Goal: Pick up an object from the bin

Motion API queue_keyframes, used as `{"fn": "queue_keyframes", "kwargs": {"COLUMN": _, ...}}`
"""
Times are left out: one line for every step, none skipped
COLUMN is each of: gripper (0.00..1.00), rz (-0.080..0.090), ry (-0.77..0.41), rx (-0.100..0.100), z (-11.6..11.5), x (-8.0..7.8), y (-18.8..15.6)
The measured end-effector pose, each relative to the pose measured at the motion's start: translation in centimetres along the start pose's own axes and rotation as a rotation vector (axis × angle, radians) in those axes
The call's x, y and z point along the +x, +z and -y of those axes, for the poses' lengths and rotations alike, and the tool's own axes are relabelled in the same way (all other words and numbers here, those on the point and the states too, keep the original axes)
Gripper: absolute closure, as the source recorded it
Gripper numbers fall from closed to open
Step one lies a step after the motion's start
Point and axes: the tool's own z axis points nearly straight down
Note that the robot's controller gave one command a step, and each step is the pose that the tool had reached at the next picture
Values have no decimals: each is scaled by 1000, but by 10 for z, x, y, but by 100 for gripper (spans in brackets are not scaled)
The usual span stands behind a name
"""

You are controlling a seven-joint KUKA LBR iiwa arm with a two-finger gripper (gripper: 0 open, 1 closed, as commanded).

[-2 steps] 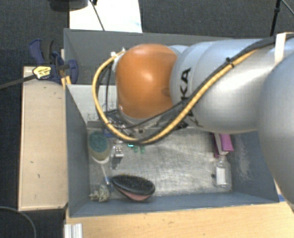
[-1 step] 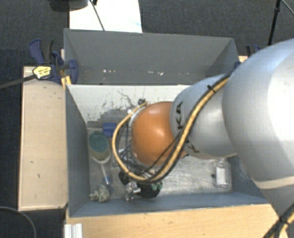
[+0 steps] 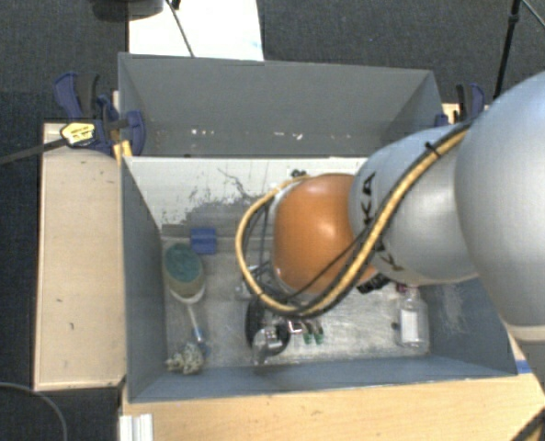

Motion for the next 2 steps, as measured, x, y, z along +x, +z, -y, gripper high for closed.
{"fn": "queue_keyframes", "kwargs": {"gripper": 0, "rz": -6, "ry": 98, "rx": 2, "z": 38, "x": 9, "y": 1}}
{"fn": "queue_keyframes", "kwargs": {"gripper": 0, "rz": -3, "ry": 45, "rx": 0, "z": 36, "x": -14, "y": 29}}
